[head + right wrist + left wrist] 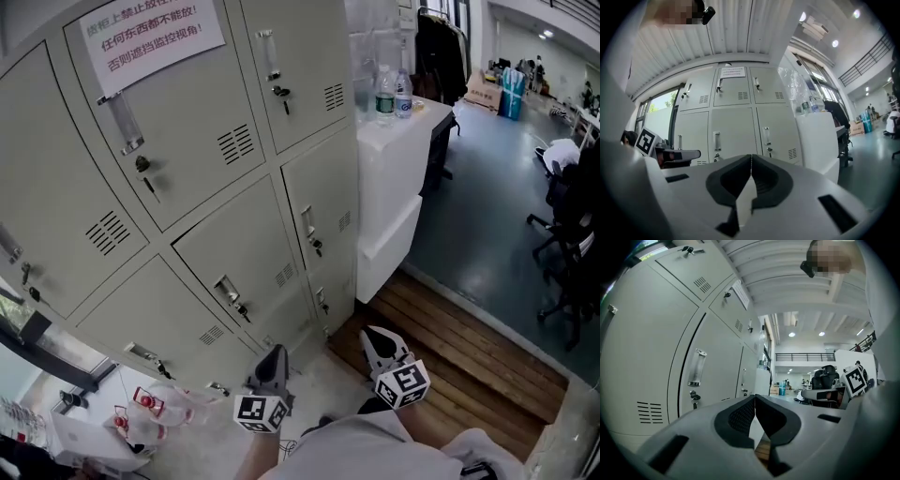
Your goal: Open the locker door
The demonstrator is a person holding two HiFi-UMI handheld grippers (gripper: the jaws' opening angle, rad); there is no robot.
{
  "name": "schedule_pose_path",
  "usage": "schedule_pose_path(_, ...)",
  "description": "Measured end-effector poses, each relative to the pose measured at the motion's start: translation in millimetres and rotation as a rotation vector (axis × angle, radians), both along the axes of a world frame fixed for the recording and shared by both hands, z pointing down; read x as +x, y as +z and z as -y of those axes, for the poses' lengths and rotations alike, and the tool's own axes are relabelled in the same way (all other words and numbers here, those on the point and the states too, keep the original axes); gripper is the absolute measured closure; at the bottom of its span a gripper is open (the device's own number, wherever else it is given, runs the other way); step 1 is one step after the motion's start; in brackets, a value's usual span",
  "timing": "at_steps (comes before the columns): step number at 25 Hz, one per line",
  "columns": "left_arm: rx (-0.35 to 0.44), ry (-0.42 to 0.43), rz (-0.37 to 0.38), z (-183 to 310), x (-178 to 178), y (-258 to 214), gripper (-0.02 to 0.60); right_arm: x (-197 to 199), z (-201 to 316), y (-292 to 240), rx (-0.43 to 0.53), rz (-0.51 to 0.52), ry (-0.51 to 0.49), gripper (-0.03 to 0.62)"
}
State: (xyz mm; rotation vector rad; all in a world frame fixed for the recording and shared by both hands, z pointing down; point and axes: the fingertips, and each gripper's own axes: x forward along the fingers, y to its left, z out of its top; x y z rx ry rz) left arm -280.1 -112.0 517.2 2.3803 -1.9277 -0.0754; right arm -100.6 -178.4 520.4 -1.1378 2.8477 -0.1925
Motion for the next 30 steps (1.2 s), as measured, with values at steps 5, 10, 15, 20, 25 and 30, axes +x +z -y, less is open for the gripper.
schedule_pose_path(5, -0.017, -0.033, -0.022, 22.6, -8.9, 5.4, 0.572, -16.7, 29.4, 2.2, -0.008, -0.022, -0.043, 0.58)
schedule_pose_path(10, -0.013, -0.073, -0.031, 46.1, -8.7, 1.1, 0.572, -27.2, 52.2, -8.8, 0.031, -0.019, -0.136, 0.58)
schedule_pose_path(15, -0.024, -0.106, -0.034, 59.6, -4.5, 4.6, 0.572, -32.0, 70.1, -3.6, 0.017, -0.046, -0.203, 0.579)
schedule_pose_path(20, -0.03, -0.127, -0.027, 67.8, -0.2, 6.1, 0.572, -31.2, 88.8, 2.3, -0.03, -0.031, -0.215, 0.353)
schedule_pose_path(25, -0.04, -0.157, -0.025, 69.4, -2.4, 7.3, 0.572, -32.7, 103.8, -2.0, -0.017, -0.03, -0.234, 0.353)
schedule_pose_path(30, -0.039, -0.193, -0.025, 68.4, -8.2, 7.1, 0.572, -44.1, 123.2, -8.7, 0.009, -0.04, -0.258, 0.353)
